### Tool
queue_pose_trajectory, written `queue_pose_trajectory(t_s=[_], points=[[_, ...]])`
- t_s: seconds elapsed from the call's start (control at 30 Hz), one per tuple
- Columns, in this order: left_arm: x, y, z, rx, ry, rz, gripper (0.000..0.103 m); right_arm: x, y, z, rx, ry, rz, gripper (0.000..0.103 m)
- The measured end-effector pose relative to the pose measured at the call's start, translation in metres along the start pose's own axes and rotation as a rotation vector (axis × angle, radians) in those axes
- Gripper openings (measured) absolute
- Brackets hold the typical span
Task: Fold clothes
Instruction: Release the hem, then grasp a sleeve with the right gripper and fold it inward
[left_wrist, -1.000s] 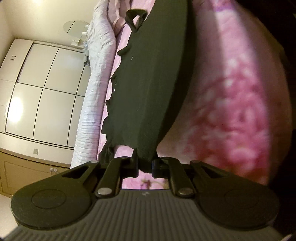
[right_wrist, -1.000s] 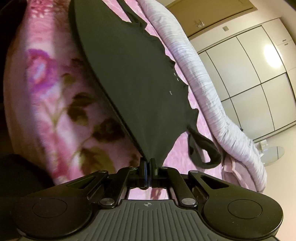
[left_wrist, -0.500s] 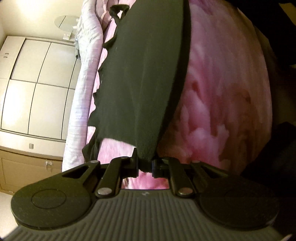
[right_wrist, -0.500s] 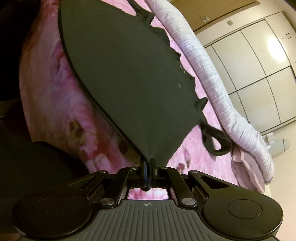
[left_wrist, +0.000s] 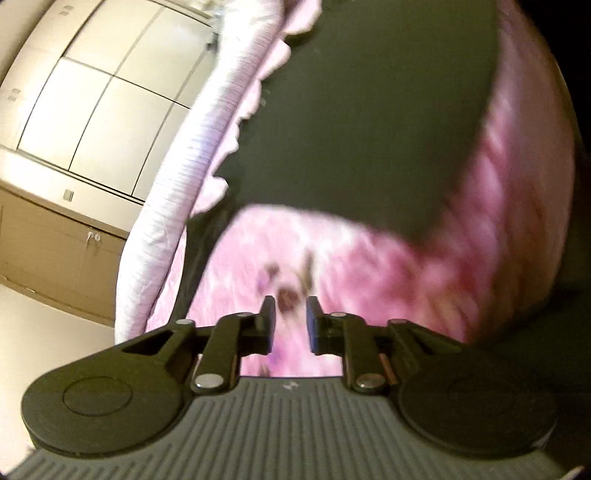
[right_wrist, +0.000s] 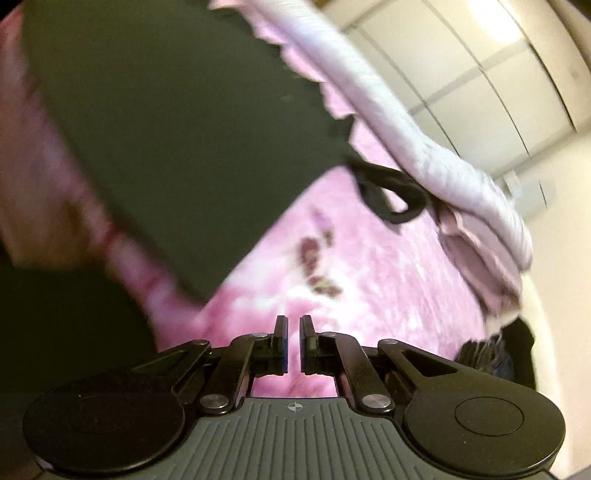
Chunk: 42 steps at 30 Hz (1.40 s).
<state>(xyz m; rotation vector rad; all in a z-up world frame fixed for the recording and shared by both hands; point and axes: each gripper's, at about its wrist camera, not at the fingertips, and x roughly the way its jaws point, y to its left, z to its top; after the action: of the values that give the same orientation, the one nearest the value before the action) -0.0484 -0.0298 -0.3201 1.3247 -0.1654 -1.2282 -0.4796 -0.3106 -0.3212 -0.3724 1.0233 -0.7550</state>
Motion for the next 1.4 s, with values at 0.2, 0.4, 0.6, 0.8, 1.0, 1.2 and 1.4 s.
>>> queue_pose_trajectory(t_s=[0.2,0.4,0.6,0.8,1.0,1.2,1.4], points=[[0.045,0.03,0.085,-0.022,-0.133,-0.059,0.03,0.049,-0.087,0.043,0.321,-0.085,0.062,0.055],[0.11,0.033,0.186,0.016,-0.265,-0.127,0.033,0.156,-0.177,0.086,0.596,-0.079,0.171,0.06],[0.189,0.028,0.265,0.018,-0.327,-0.191,0.036,0.292,-0.255,0.098,0.881,0.003,0.207,0.061],[0.247,0.021,0.309,0.006,-0.334,-0.228,0.036,0.347,-0.287,0.089,1.044,0.055,0.331,0.007],[0.264,0.014,0.334,0.02,-0.372,-0.232,0.036,0.293,-0.299,0.114,0.336,0.122,-0.247,0.007],[0.258,0.005,0.35,0.048,-0.41,-0.236,0.036,0.307,-0.28,0.076,-0.172,0.236,-0.553,0.04],[0.253,0.002,0.356,0.05,-0.422,-0.252,0.038,0.294,-0.292,0.022,0.068,0.338,-0.423,0.04]])
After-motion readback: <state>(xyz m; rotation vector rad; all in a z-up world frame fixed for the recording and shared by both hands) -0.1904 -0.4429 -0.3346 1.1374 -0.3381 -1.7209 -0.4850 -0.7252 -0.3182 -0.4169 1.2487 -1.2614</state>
